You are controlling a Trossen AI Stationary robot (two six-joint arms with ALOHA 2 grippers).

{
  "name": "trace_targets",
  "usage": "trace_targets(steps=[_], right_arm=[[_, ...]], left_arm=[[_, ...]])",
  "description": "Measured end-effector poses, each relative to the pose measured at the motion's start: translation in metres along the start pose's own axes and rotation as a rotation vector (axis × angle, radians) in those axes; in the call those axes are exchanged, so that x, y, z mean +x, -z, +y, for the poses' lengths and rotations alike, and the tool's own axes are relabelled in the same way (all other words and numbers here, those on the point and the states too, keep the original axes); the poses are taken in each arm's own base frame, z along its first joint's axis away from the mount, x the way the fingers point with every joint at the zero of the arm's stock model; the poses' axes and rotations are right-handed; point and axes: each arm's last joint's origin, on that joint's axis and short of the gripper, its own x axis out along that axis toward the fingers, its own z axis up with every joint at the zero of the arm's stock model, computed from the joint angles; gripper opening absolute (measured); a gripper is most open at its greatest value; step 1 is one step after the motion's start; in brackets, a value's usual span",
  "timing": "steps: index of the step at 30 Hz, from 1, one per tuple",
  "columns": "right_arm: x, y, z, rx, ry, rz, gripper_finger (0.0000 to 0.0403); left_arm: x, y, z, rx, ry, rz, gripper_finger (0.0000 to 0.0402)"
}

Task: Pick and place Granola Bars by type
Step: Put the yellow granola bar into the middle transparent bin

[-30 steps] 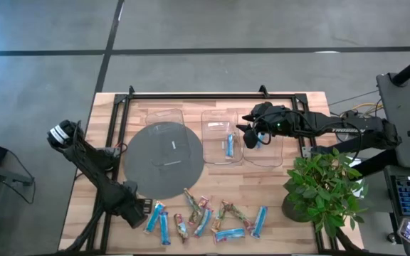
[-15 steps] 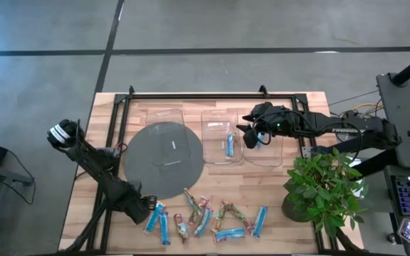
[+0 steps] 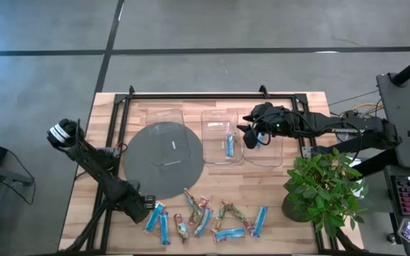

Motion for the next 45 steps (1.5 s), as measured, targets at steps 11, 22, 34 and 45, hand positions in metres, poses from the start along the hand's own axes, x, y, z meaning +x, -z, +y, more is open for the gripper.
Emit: trace_targets(steps=[11,22,34,45], right_arm=[[0.000,0.000,0.000,0.001,0.002,-0.001,0.0206],[0.000,-0.001,0.000,0.006,-0.003,-0.014,0.0206],[0.000,0.001,0.000,0.056,-0.006,0.008,0.0206],[0.000,0.006,-0.002,0.051,0.016,0.057,0.0206]], left_arm=[[-0.073,0.014,-0.020,0.015,0.396,-0.185,0.0041],[-0.159,-0.073,-0.039,-0.081,0.710,-0.844,0.0039],[-0.150,-0.171,-0.077,0.104,0.294,-0.732,0.0124],[-0.176,-0.122,-0.079,0.364,0.456,-0.618,0.0146]])
